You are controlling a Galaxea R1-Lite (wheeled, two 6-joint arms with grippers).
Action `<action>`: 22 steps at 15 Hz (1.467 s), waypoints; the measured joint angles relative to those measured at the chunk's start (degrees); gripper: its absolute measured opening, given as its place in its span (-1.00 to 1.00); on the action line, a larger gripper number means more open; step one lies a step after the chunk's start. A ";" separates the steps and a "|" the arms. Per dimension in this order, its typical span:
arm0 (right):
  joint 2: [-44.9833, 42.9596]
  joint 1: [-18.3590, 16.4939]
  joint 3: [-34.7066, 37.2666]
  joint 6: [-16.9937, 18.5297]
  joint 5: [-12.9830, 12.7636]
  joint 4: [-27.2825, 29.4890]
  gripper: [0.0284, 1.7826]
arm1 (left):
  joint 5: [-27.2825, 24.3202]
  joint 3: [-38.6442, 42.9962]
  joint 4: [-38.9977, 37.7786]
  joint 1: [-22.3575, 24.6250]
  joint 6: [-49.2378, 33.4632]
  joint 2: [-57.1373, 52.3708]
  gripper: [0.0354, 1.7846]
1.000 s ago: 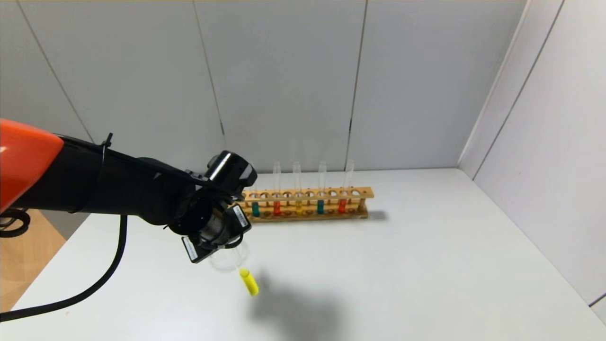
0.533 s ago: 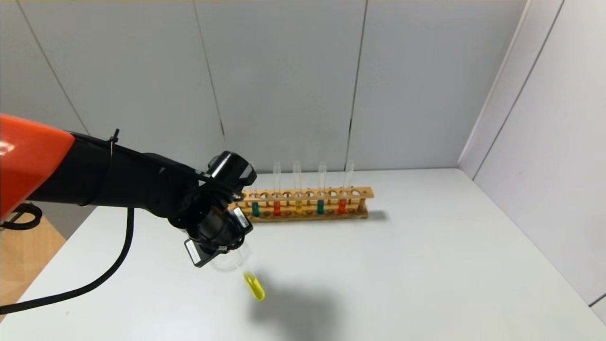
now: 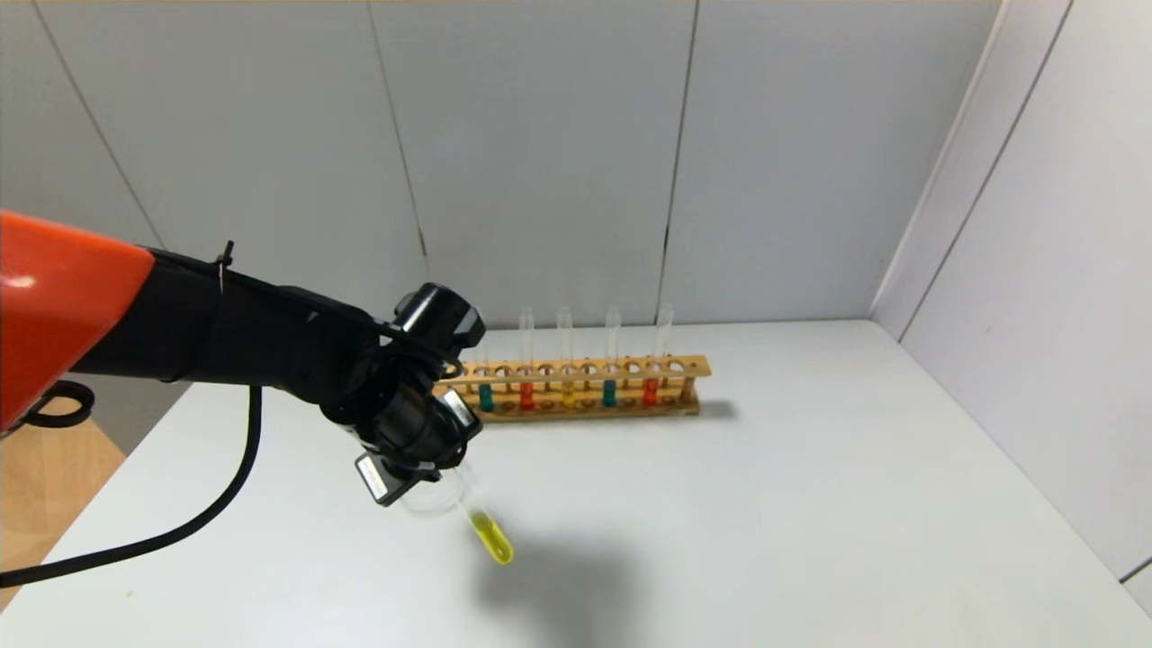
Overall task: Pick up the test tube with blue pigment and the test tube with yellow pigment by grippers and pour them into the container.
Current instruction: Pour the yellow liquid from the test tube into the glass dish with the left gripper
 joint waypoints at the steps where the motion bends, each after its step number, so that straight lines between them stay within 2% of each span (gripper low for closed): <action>1: 0.00 0.00 0.00 0.02 0.00 0.02 0.96 | -0.46 -0.09 -0.02 0.06 -0.15 0.20 -0.68; 7: 0.00 0.00 0.00 0.02 0.00 0.02 0.96 | -1.05 -1.22 1.60 0.91 -1.22 1.71 -0.68; 10: 0.00 0.00 0.00 0.00 -0.02 0.02 0.96 | -3.78 -2.58 2.93 1.11 -2.12 2.58 -0.68; 22: 0.00 0.00 0.00 0.02 -0.02 0.00 0.96 | -7.24 -2.95 3.52 1.11 -2.27 2.93 -0.68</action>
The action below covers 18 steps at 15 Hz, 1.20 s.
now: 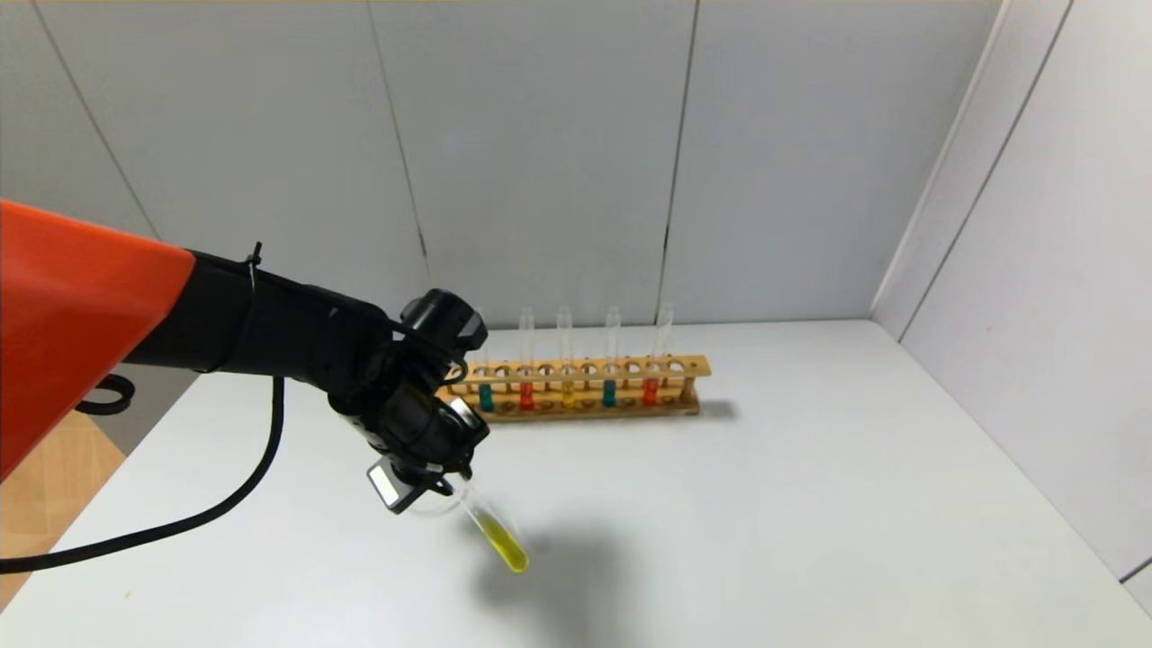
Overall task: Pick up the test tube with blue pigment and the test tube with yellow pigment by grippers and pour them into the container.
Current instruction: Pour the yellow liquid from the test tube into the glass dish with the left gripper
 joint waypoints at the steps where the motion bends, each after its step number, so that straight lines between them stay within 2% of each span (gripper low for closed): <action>1: 0.00 0.00 0.00 0.00 0.00 0.00 0.96 | -0.51 -0.02 0.23 0.00 -0.07 0.00 -0.68; 8: 0.00 0.00 0.00 0.00 0.00 0.00 0.96 | -2.08 -0.16 0.30 0.02 0.00 -0.01 -0.68; 13: 0.00 0.00 0.00 -0.02 0.00 0.00 0.96 | -5.05 -0.59 1.71 0.16 -0.66 -0.15 -0.68; 18: 0.00 0.00 0.00 -0.02 0.00 0.02 0.96 | -5.38 -1.11 2.46 1.29 -1.15 -0.23 -0.68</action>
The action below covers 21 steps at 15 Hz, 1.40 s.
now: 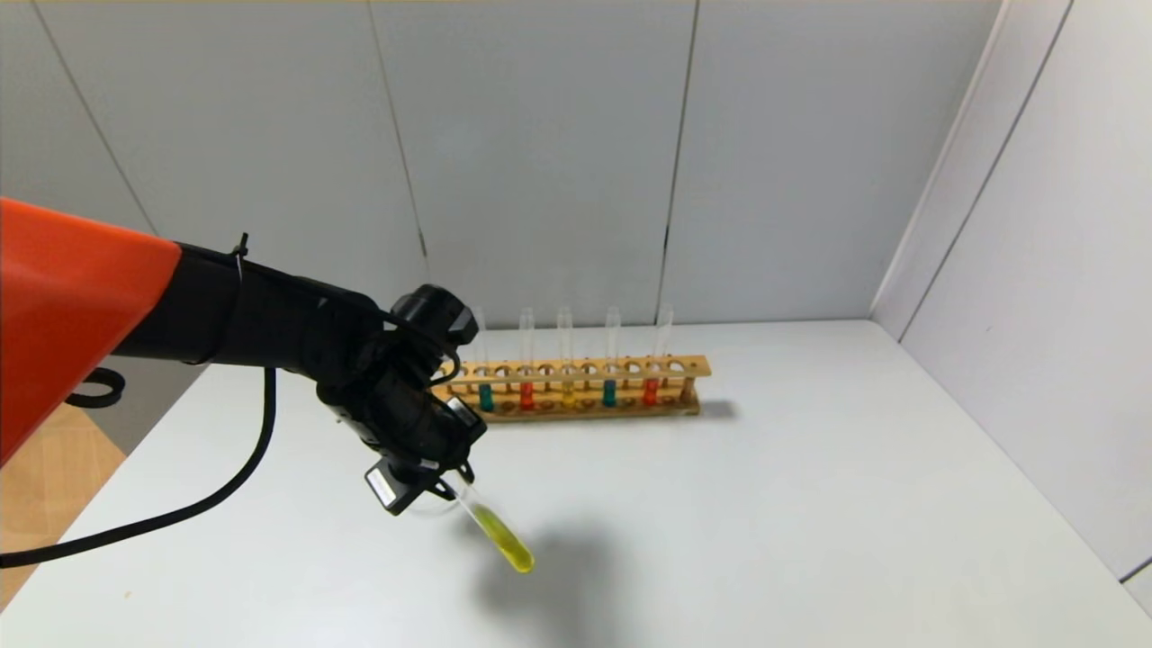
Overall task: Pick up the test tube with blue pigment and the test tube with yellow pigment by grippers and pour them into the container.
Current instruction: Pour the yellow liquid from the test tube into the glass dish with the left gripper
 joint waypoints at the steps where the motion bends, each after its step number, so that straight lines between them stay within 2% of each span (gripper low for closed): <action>1: 0.00 0.00 0.00 0.02 -0.02 -0.02 0.96 | -0.51 -0.02 -0.01 0.17 -0.04 0.00 -0.68; 3: 0.00 0.00 0.00 0.00 0.02 -0.02 0.96 | -2.06 -0.02 0.02 0.83 -0.06 -0.02 -0.68; 11: 0.00 0.00 0.00 0.00 0.00 -0.02 0.96 | -2.47 -0.07 -0.06 1.84 0.00 0.26 -0.68; 14: 0.00 0.00 0.00 0.02 -0.02 0.00 0.96 | -4.96 -0.24 -0.09 2.45 -0.01 0.48 -0.68; 21: 0.00 0.00 0.00 0.00 0.02 0.00 0.96 | -5.36 -0.44 0.07 3.12 0.02 0.78 -0.68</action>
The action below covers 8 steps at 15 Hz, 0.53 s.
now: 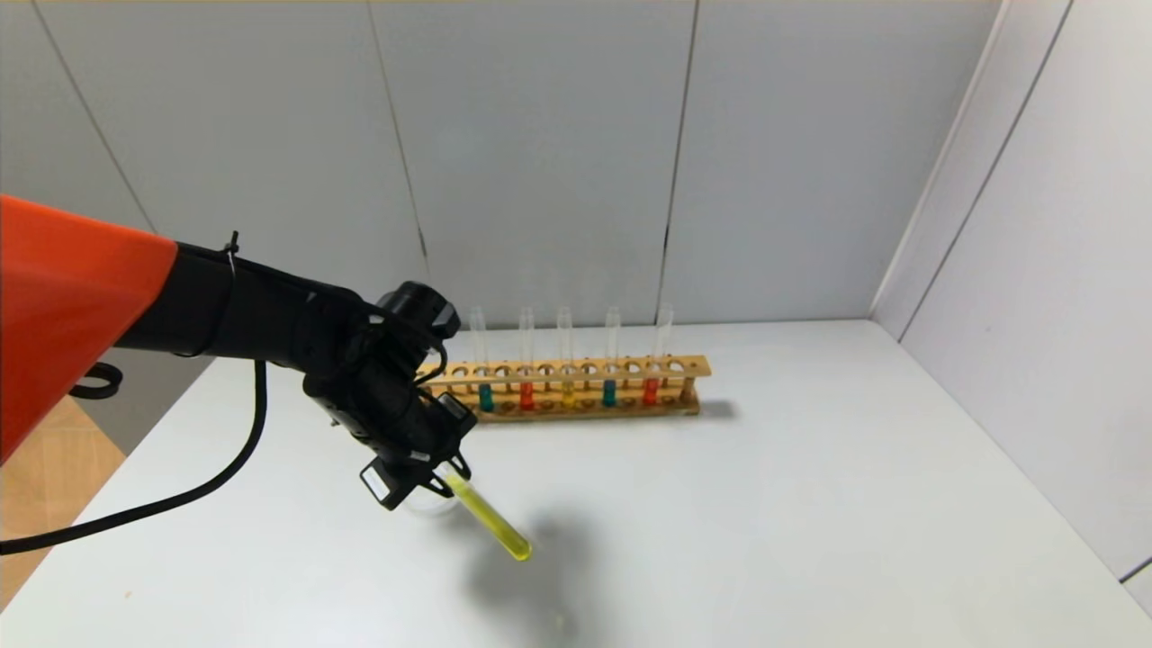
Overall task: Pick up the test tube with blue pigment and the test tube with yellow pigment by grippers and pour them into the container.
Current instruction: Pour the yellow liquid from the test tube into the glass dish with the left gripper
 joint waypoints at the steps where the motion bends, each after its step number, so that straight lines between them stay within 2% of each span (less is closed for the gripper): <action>1: 0.00 0.00 0.00 0.02 -0.02 0.00 0.96 | -0.28 -0.02 0.20 0.13 0.05 0.00 -0.68; 8: 0.00 0.00 0.00 0.02 -0.02 -0.02 0.96 | -1.00 -0.05 0.15 0.74 0.33 0.13 -0.68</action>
